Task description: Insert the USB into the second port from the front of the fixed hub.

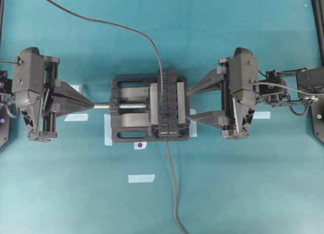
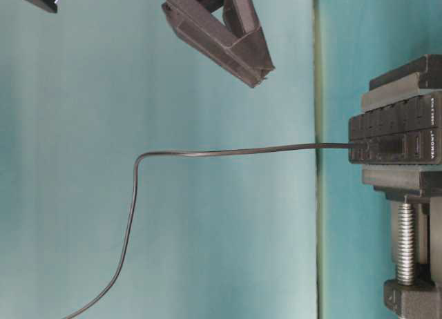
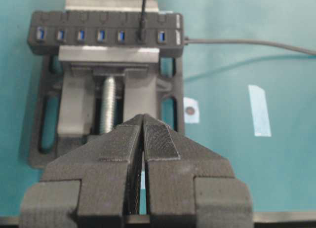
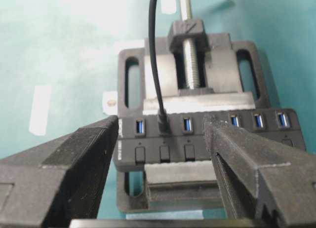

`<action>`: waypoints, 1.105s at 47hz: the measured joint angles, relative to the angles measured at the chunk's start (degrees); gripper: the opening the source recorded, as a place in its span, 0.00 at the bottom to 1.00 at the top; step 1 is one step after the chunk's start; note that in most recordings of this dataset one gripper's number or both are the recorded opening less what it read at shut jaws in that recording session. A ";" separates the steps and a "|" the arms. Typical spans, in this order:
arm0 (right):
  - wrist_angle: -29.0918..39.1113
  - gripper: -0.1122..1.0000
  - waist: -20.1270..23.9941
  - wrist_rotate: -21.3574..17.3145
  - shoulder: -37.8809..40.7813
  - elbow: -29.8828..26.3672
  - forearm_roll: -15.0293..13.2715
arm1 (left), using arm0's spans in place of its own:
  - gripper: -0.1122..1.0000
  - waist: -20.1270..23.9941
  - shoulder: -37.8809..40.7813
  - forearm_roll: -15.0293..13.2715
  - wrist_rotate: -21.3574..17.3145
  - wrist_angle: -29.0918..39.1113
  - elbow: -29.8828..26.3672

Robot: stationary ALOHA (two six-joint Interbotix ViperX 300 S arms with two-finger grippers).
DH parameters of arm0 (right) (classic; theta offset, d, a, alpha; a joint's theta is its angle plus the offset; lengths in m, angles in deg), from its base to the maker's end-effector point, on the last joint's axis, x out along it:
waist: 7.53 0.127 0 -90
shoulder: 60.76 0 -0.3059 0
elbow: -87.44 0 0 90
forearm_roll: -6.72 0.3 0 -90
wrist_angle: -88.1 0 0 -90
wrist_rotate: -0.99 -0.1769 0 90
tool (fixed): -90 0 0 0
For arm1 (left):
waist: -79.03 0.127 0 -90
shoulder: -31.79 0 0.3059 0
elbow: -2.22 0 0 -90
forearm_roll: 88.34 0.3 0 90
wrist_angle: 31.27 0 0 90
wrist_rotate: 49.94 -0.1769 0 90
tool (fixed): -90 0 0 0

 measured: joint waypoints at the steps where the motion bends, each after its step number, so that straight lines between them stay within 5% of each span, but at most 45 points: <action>1: 0.09 0.79 0.00 0.00 0.00 0.00 0.00 | 0.10 0.00 0.00 -0.09 0.00 0.00 0.00; 52: 5.27 0.79 0.44 0.00 0.00 0.00 0.00 | 0.10 0.00 0.09 0.00 0.00 0.00 0.00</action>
